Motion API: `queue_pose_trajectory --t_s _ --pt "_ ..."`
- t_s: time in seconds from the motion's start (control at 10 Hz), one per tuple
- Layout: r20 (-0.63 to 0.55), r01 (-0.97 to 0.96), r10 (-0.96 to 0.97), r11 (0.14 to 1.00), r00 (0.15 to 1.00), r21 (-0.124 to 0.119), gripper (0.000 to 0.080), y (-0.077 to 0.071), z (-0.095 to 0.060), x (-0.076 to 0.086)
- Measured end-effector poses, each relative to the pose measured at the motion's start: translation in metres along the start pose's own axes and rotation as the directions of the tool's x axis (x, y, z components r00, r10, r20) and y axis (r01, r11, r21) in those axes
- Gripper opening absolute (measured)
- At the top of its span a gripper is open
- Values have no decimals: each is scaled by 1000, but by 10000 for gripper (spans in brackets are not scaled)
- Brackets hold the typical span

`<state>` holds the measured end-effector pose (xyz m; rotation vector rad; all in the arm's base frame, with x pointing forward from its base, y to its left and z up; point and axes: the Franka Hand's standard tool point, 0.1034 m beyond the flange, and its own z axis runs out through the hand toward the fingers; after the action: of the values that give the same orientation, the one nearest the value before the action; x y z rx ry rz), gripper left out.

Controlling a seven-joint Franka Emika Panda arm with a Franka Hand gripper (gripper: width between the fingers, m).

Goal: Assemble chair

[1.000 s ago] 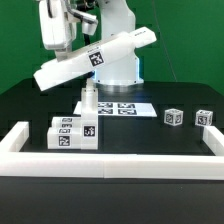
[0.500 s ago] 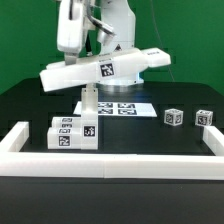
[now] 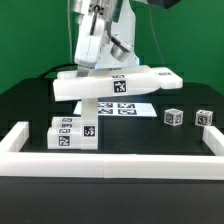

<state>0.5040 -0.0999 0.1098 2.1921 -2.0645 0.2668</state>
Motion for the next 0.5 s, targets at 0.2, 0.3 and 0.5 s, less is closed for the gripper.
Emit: queue_pose_trajectory --t_s 0.2,0.3,0.5 --pt "1 10 -10 1000 1000 0 290 3 -2 0" --pt "1 15 -15 1000 1000 1 290 3 -3 2" --pt "-1 18 -18 1000 1000 0 290 4 -3 5"
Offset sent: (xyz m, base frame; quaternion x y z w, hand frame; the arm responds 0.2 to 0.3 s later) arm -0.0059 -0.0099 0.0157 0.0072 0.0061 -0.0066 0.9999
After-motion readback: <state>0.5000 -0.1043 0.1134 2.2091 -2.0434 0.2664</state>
